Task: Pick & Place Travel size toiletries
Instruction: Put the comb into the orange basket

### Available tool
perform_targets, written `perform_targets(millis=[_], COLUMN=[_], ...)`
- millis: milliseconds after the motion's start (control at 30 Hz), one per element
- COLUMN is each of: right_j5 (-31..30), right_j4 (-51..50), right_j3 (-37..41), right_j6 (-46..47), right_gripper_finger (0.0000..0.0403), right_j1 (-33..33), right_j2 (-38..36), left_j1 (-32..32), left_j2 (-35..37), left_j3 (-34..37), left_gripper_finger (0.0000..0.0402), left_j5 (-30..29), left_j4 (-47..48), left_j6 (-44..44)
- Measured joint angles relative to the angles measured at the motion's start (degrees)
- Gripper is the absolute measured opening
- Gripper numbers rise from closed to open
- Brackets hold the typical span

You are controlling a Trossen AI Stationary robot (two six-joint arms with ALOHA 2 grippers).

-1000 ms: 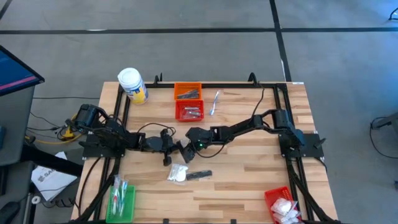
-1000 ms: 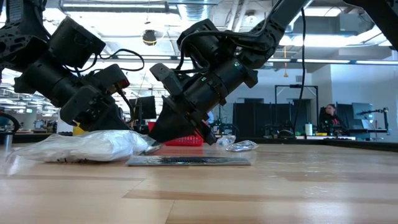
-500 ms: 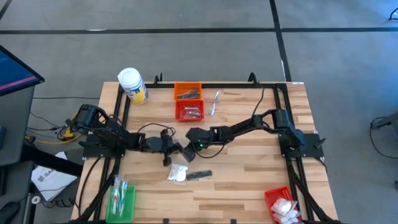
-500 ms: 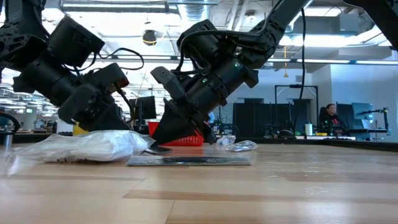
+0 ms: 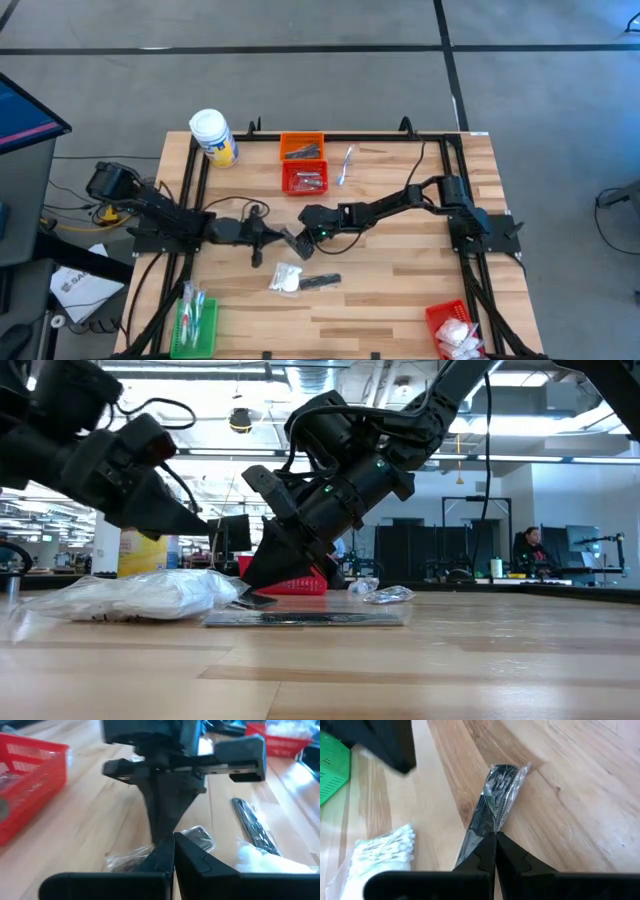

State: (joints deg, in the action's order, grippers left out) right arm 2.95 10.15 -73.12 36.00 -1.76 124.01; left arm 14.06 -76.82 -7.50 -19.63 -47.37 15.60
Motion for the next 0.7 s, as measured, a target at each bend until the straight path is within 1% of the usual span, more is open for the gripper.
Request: perform_targets(millis=[100,300,367,533,700], right_j5=[-0.01,-0.58,-2.48,-8.91,-17.39], right_j4=[0.11,1.32,2.35,-2.53,-6.91], right_j3=[0.00,0.02,-0.13,0.01,0.40], right_j6=[-0.03,-0.63,-0.98,-3.73,-6.02], right_gripper_finger=[0.0000,0.0000,0.0000,0.0000,0.0000], right_j1=[0.00,0.04,0.00,0.00,-1.10], right_j2=[-0.34,-1.27,-1.89,-6.05,-10.45], left_j1=[-0.02,-0.04,-0.04,-0.04,-0.04], left_j2=[3.82,9.78,11.12,12.81,12.66], left_j3=[2.43,5.52,6.15,6.97,6.97], left_gripper_finger=[0.0000,0.0000,0.0000,0.0000,0.0003], left_j5=[-1.56,-1.93,-1.92,-1.97,-2.13], left_j4=[-0.23,-0.42,-0.42,-0.50,-0.38], left_j6=[1.55,3.93,4.00,4.76,6.19])
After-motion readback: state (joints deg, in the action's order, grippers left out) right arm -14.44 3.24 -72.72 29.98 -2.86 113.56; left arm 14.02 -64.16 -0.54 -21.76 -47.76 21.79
